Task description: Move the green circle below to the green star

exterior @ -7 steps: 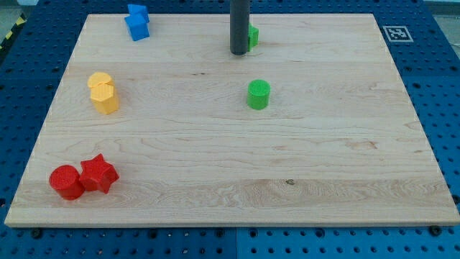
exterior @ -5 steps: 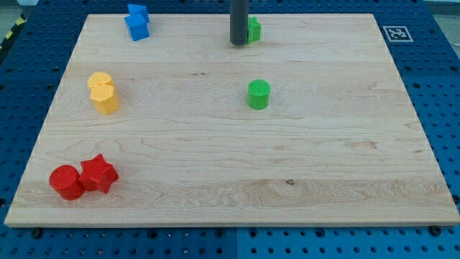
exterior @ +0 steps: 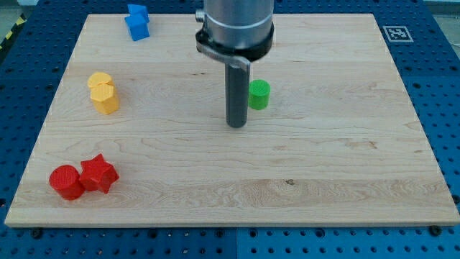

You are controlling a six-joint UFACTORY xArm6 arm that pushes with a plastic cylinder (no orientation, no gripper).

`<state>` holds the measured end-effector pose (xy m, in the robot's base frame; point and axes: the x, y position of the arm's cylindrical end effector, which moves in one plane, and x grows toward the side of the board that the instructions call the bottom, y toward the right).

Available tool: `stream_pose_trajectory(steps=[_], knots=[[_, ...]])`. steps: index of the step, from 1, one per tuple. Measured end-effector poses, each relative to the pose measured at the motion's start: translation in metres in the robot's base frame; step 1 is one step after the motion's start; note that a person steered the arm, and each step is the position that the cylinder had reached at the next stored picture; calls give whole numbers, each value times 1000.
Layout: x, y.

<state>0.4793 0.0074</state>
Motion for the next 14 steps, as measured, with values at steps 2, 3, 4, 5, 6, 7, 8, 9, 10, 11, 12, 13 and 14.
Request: stream_pose_trajectory(steps=[2,3,4,5,6,7,8,9,10,11,12,13,14], knots=[[-3,29],[-4,43],[-24,43],[-48,43],[-52,44],[-52,41],[-52,40],[-52,39],[-52,33],[-53,33],[-63,33],[-78,33],[-95,33]])
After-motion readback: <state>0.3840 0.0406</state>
